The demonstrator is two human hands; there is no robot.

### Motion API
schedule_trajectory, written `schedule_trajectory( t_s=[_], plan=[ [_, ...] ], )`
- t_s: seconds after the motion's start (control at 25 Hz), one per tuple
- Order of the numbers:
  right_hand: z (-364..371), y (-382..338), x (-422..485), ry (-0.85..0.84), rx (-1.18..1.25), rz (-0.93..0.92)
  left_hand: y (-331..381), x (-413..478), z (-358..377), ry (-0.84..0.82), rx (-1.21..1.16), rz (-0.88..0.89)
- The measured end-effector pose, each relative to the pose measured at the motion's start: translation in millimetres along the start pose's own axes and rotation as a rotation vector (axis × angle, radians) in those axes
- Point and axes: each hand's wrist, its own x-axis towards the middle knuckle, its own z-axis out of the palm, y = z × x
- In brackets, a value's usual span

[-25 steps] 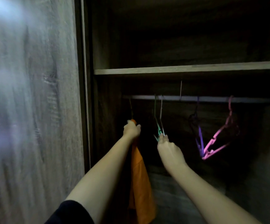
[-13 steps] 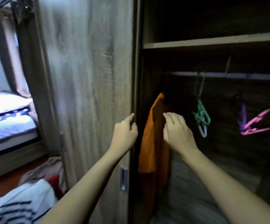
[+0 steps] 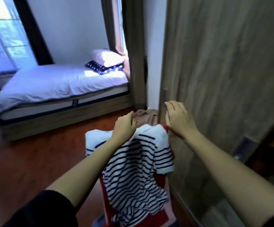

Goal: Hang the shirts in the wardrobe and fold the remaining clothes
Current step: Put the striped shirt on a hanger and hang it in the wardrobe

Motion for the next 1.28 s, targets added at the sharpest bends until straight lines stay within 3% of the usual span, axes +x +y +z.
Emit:
schedule_trajectory(
  t_s=[0.12, 0.24, 0.4, 0.64, 0.88, 0.92, 1.0, 1.12, 1.2, 1.28],
  plan=[
    [53.5, -45.3, 14.8, -0.098, -0.010, -0.069, -72.0, -3.4, 0.2, -0.077, 0.114, -0.005],
    [107.2, -65.7, 21.5, -0.336, -0.042, -0.069, -120.5, -5.9, 18.1, -0.195, 0.206, 0.025],
    [153.7, -68.4, 27.9, -0.520, -0.009, 0.192, -152.5, -4.3, 47.1, -0.276, 0.307, 0.136],
    [184.1, -57.9, 61.8, -0.753, 0.052, 0.597, -170.2, 5.6, 66.9, -0.026, 0.457, 0.284],
    [173.3, -51.2, 93.6, -0.790, -0.046, 0.459, -169.4, 14.2, 73.8, 0.150, 0.444, 0.429],
    [166.4, -51.9, 98.7, -0.826, -0.073, 0.430, -164.7, 16.9, 73.0, 0.159, 0.410, 0.396],
    [150.7, -53.1, 105.3, -0.909, -0.171, 0.362, -147.3, 26.0, 64.6, 0.124, 0.269, 0.158],
    [131.2, -49.7, 100.7, -0.956, -0.248, 0.317, -123.1, 58.2, 60.7, -0.099, 0.276, -0.236],
    [123.0, -43.9, 93.1, -0.851, -0.199, 0.327, -111.6, 78.9, 62.9, -0.212, 0.365, -0.318],
    [116.2, -35.9, 87.7, -0.642, -0.096, 0.292, -106.4, 94.3, 67.2, -0.268, 0.410, -0.350]
  ],
)
